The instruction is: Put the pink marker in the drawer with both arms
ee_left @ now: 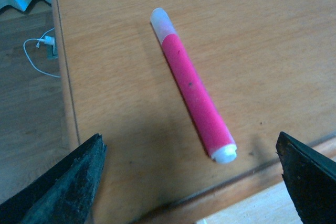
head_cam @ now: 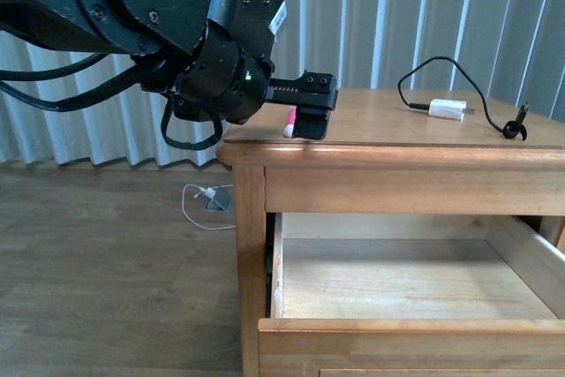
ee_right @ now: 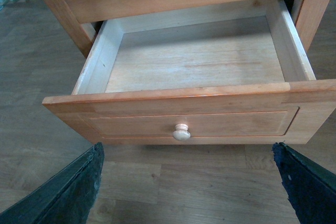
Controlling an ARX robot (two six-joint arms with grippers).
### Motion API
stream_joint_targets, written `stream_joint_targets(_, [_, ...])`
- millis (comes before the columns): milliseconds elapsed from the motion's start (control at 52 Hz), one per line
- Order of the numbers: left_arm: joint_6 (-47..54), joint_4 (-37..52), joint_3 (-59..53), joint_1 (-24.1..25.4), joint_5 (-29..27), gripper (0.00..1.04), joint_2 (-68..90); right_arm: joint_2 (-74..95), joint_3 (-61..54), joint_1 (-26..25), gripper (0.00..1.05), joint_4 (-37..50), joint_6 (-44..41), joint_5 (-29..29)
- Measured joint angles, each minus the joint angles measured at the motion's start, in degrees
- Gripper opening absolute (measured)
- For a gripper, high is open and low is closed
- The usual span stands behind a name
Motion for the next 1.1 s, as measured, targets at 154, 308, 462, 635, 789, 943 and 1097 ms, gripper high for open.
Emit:
stream_joint_targets(154, [-0.09, -1.79, 4.17, -0.92, -1.46, 0.99, 3.85, 0.00, 0.00, 0.00, 0.96, 0.00, 0.00, 0.02])
stream_joint_targets(308, [-0.42, -2.67, 6.73, -1.46, -2.86, 0.99, 5.84, 0.00, 0.00, 0.00, 0.96, 0.00, 0.00, 0.00])
stream_joint_targets(462, [-1.27, -2.97, 8.28, -1.57, -4.70, 0.99, 6.97, 0.00, 0.00, 0.00, 0.96, 0.00, 0.00, 0.00])
stream_joint_targets(635, [-2.69, -4.11, 9.11, -1.60, -5.57, 0.99, 7.50, 0.00, 0.00, 0.00, 0.96, 0.00, 0.00, 0.02])
stream_joint_targets(789, [-3.23, -4.26, 9.18, -1.66, -6.36, 0.92, 7.58, 0.00, 0.00, 0.00, 0.96, 0.00, 0.00, 0.02])
stream_joint_targets(943, [-3.26, -4.76, 9.51, -1.64, -7.43, 0.67, 7.82, 0.00, 0.00, 0.00, 0.96, 0.00, 0.00, 0.00])
stream_joint_targets(1097, [-3.06, -5.07, 9.60, -1.64, -8.26, 0.40, 7.85, 0.00, 0.00, 0.00, 0.96, 0.00, 0.00, 0.02])
